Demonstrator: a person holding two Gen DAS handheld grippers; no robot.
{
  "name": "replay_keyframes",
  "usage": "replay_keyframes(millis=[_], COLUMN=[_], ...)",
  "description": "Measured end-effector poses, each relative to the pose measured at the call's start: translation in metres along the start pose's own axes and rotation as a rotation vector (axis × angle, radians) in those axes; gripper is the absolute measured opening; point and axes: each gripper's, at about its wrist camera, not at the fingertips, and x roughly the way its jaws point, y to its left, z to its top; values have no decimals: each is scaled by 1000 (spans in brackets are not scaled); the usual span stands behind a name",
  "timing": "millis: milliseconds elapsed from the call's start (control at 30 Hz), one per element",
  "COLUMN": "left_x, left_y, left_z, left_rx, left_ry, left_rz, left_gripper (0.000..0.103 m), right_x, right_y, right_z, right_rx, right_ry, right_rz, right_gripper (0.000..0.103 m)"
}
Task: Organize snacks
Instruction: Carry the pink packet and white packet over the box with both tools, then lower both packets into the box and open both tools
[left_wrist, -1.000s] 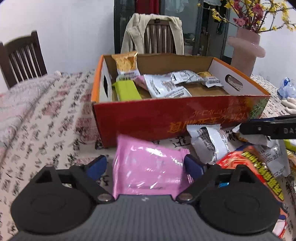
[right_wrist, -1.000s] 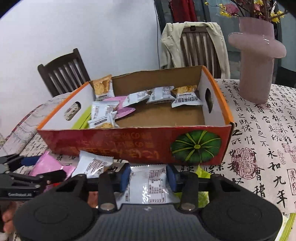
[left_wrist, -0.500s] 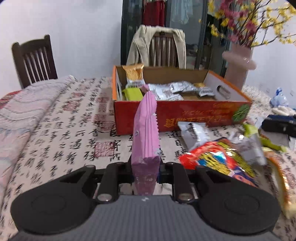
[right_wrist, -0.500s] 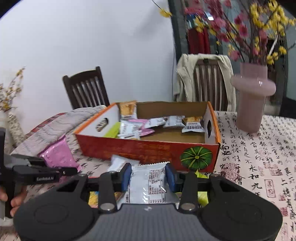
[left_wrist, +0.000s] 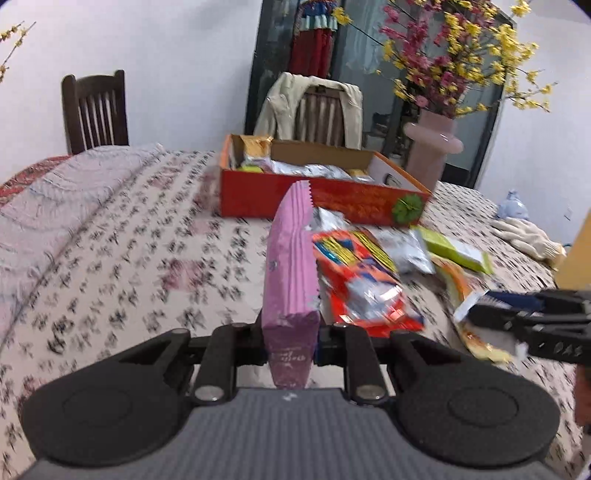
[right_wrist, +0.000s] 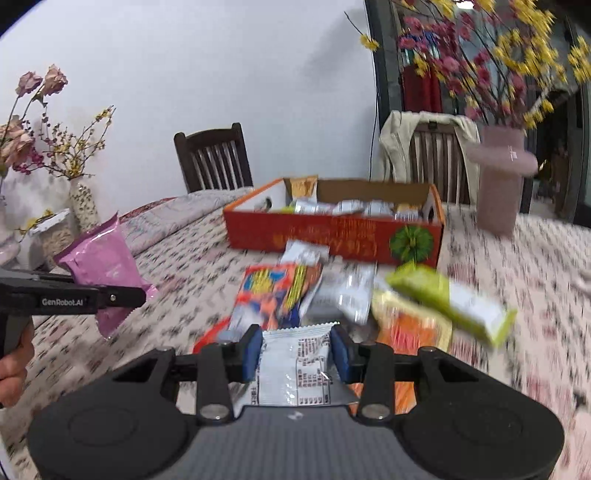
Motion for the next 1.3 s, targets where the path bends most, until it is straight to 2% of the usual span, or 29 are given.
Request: replay_keyframes(millis=[233,433,567,733,867,1000,1067,1167,1300], left_x=[-1,9,23,46,73,115,142,192,247], left_y=[-16,-17,-17,-27,-40,-47,-48,-40,-30], left_z=[-1,8,30,79,119,156,169,183,190], left_rx=[30,39,64,119,173,171,188,132,20], left_ry=[2,3,-11,-69,-125,-127,-106,-8,103], left_rz=[-21,-35,-49,-129,-159,-188,-203,-247,-321], left_gripper=[21,21,21,21,21,21,21,21,21], right_x=[-12,-10,-1,12,31,61,82,123,185], right_y=[-9,-9,-13,-27,-49,-67,-80,-106,-133], right_z=[-30,-26,-14,23,67,111,132,160,182], right_rx=[55,51,51,47,116,131,159,255,330], right_ry=[40,26,15,-42,-101,-159,-181,-156,-99], right_rz=[-21,-10,-5,-11,24,-5,-7,41,2], right_gripper=[40,40,40,40,40,40,40,40,40])
